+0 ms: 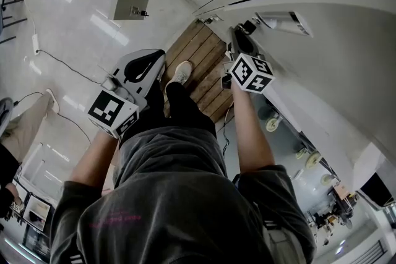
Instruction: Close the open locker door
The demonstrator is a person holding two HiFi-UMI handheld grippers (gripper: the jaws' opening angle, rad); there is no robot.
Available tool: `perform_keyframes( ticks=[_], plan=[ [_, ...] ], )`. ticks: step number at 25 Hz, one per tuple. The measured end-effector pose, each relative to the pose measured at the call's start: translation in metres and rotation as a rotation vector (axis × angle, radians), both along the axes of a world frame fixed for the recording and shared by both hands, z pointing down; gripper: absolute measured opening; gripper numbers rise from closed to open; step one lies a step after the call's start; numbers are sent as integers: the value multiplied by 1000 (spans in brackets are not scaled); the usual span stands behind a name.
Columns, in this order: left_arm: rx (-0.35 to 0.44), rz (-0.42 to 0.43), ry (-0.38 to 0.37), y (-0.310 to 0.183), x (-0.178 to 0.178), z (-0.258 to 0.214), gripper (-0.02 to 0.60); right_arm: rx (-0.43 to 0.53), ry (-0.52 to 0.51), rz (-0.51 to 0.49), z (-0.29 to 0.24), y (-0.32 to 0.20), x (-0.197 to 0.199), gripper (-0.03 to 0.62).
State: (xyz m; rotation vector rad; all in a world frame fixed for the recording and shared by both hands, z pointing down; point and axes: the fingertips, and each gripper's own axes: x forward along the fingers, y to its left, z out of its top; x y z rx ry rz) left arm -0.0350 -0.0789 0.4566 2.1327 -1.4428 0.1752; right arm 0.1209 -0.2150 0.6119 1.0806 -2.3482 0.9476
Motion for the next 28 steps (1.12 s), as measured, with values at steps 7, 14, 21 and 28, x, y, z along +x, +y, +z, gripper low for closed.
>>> perform_keyframes(
  ticks=[7,14,21,28],
  plan=[
    [-3,-9,-1,-1,2,2,15,1,-1,-5,1,-3,0,72],
    [0,-13,-7,-2,7,0,15,-5,-15,-26,1,0,-1,72],
    [31,-6,-31,9,9,-14,15,5,-47,-63,-15,24,-6,72],
    [77,10,-36,31,-2,-34,15,62,-89,-102,-63,60,-21,72]
  ],
)
